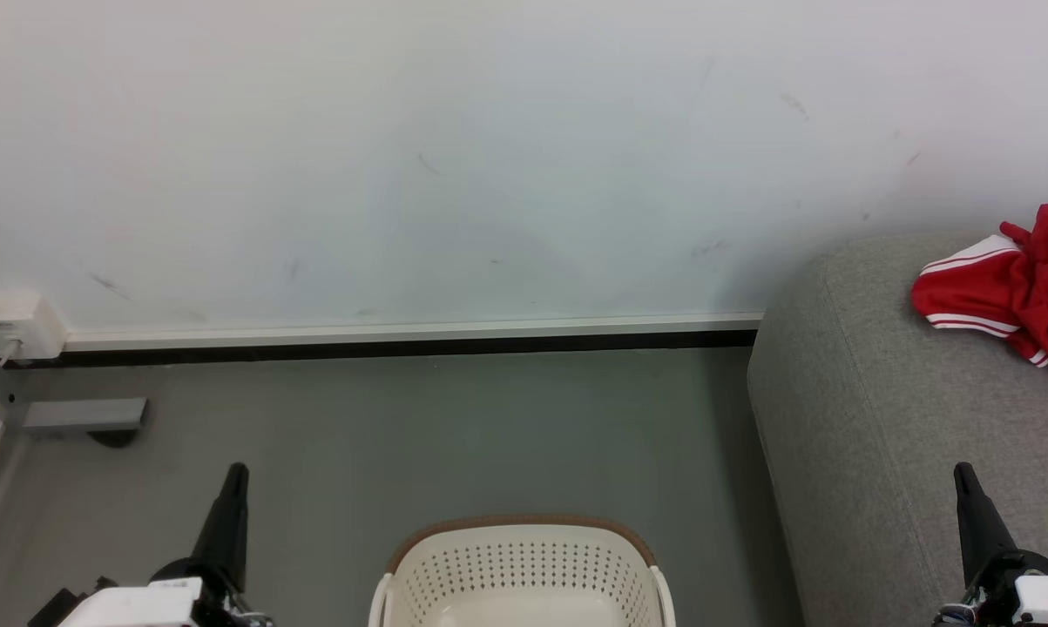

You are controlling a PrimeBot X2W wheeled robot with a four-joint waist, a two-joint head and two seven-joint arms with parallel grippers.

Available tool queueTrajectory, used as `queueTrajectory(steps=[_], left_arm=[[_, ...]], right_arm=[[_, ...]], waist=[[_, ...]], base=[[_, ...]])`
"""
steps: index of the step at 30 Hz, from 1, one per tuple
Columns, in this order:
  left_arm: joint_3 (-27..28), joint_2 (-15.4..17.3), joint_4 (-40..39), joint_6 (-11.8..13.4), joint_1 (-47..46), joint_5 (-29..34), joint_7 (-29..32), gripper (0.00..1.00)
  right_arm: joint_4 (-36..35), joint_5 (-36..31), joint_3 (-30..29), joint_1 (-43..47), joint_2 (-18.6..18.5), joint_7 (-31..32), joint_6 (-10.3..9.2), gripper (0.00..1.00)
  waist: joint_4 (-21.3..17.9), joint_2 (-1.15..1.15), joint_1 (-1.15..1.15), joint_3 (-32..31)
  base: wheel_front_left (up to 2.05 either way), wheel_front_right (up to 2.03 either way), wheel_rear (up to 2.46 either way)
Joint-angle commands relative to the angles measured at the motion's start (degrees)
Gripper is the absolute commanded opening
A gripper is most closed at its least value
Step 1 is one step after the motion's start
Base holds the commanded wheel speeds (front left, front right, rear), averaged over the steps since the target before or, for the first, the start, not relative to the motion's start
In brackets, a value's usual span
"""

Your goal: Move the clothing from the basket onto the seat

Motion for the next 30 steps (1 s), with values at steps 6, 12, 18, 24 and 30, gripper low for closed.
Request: queueTrajectory(steps=[6,12,18,24,30], left_arm=[[0.2,0.1,-0.2,-0.4,-0.4,-0.8,0.2,0.00],[0.2,0.1,-0.2,-0.4,-0.4,-0.8,0.2,0.00],[0.2,0.1,-0.2,-0.4,-0.4,-0.8,0.2,0.00],[0.2,0.1,-0.2,-0.4,-0.4,-0.8,0.2,0.00],[0.2,0.1,-0.2,-0.4,-0.4,-0.8,0.2,0.00]], right_arm=[[0.1,0.1,-0.2,-0.8,-0.4,0.2,-0.13,0.00],[0.1,0.1,-0.2,-0.8,-0.4,0.2,-0.13,0.00],[0.1,0.1,-0.2,-0.8,-0.4,0.2,-0.12,0.00],[0.1,0.1,-0.2,-0.8,-0.4,0.2,-0.12,0.00],[0.1,0.1,-0.2,-0.8,-0.4,0.2,-0.12,0.00]], waist=[[0.0,0.00,0.00,0.0],[0.0,0.00,0.00,0.0],[0.0,0.00,0.00,0.0],[0.0,0.00,0.00,0.0],[0.0,0.00,0.00,0.0]], base=[[0.00,0.00,0.00],[0.00,0.00,0.00],[0.00,0.00,0.00],[0.00,0.00,0.00],[0.00,0.00,0.00]])
